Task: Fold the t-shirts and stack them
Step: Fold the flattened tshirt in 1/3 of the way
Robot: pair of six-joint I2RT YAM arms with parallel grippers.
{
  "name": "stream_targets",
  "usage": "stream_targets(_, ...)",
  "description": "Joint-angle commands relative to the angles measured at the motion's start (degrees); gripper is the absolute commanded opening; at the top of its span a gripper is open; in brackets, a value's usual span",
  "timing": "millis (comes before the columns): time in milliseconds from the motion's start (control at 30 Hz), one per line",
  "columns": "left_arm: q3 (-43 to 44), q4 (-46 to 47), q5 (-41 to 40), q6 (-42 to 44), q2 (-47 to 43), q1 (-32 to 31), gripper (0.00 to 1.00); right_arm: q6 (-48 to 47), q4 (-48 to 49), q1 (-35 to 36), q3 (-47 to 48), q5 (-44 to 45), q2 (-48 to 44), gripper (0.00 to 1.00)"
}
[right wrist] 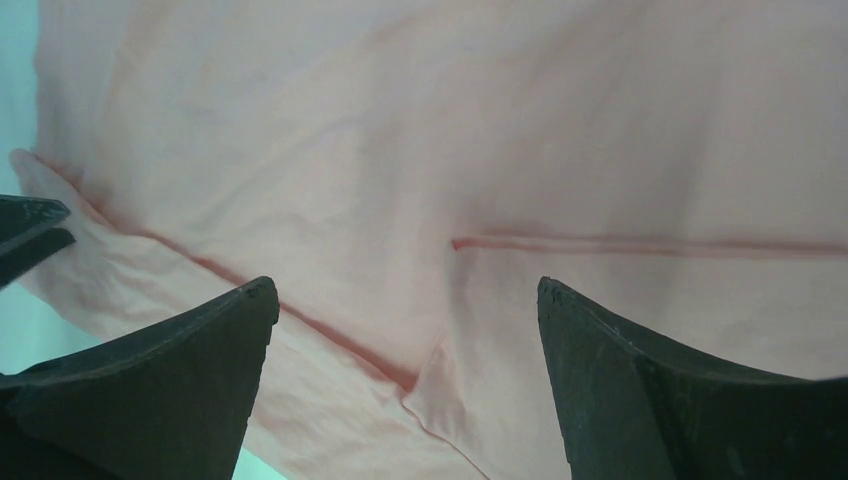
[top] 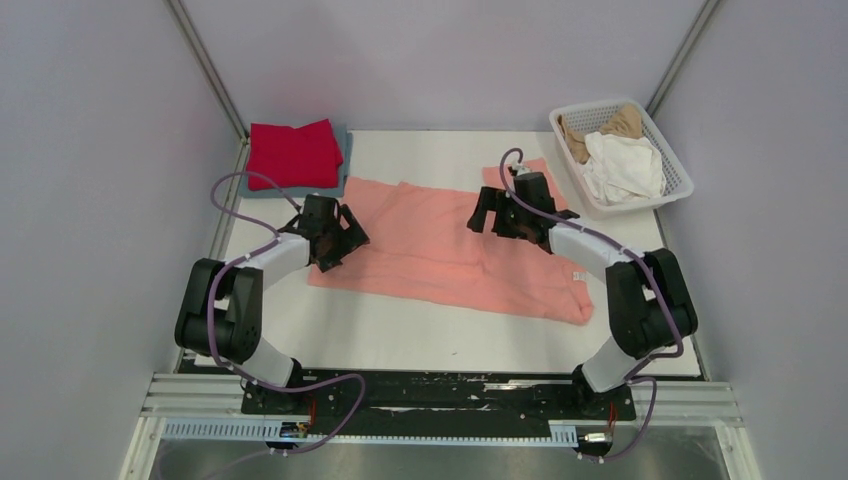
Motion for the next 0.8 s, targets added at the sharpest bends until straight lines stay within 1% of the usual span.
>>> stream_targets(0, -1.01, -4.03, -5.07, 1.59, -1.12, 0.18, 1.0, 2.72, -2.6, 0.07, -8.42, 7.72, -7.73, 1.0)
stream_targets(100, -2.09, -4.69, -3.79, 1.1, -2.44, 0.19, 1.0, 4.15, -2.67, 0.04, -15.55, 7.81, -14.21, 1.0)
stream_targets(333, -11.04, -5.51, -1.87, -2.74, -10.38, 0.08, 1.0, 6.64, -5.16, 0.09, -26.22, 3.16, -22.05, 1.0)
stream_targets(567, -17.57, -13.86, -1.99, -7.57, -20.86, -1.69, 1.0, 6.62, -15.67, 0.15, -32.39, 0.05, -33.13, 1.0)
stream_targets(600, -18.82, -15.21, -2.02, -8.72, -21.95, -2.43, 1.0, 6.96, -18.09, 0.19, -32.7, -0.3, -34.85, 1.0)
stream_targets(700, -21.84, -17.64, -2.19, -12.24, -28.84, -3.83, 1.0, 9.34, -24.88, 0.9, -33.8, -1.29, -40.64, 1.0)
stream_targets(767, -23.12, -20.27, -2.78, -14.48, -32.89, -4.5, 1.0, 11.07, -24.59, 2.1, -34.9, -4.41, -43.2, 1.0)
